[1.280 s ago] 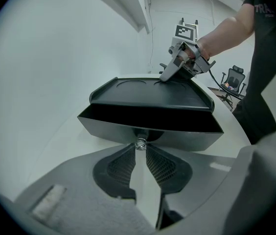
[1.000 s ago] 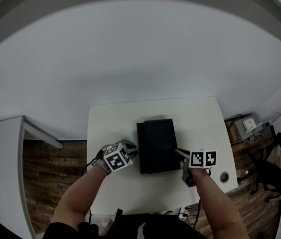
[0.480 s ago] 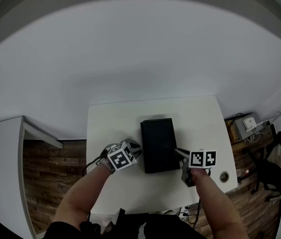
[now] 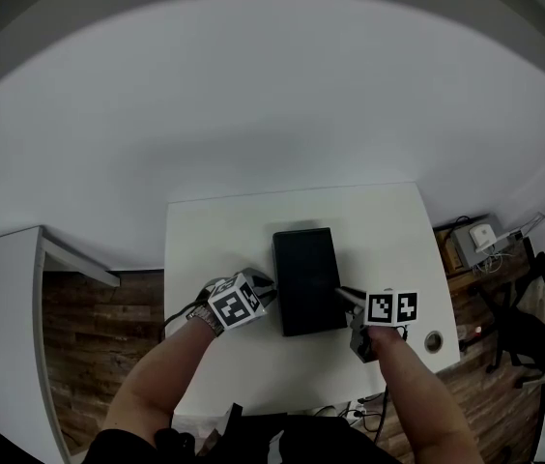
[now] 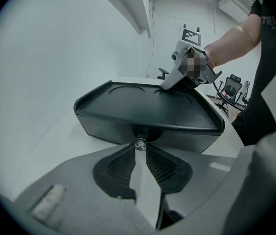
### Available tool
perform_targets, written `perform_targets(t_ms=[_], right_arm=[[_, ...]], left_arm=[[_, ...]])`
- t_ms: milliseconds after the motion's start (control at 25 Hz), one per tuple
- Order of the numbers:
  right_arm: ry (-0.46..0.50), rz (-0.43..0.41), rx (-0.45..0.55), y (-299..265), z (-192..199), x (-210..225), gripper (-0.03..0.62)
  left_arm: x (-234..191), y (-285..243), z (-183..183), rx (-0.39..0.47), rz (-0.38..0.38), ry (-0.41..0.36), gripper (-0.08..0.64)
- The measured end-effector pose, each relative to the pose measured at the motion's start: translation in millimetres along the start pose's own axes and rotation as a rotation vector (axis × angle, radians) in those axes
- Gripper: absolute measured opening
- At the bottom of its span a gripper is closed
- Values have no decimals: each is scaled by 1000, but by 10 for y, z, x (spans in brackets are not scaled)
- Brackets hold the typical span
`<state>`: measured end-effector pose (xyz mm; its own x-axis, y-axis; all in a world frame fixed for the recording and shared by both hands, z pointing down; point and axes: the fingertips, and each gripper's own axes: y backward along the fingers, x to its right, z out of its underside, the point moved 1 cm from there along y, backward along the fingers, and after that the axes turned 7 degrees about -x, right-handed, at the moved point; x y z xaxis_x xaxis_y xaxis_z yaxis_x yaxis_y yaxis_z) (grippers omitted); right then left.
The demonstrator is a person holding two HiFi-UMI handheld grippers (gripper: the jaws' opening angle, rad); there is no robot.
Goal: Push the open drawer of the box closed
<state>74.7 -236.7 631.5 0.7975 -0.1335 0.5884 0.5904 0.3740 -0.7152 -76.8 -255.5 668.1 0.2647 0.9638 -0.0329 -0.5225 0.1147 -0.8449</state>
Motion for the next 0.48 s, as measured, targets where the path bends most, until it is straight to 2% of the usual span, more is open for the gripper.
perform_targets(t_ms=[480], right_arm=[[-13, -16, -1, 2, 19, 18, 97]], left_arm=[[18, -16, -17, 0, 1, 3, 75]])
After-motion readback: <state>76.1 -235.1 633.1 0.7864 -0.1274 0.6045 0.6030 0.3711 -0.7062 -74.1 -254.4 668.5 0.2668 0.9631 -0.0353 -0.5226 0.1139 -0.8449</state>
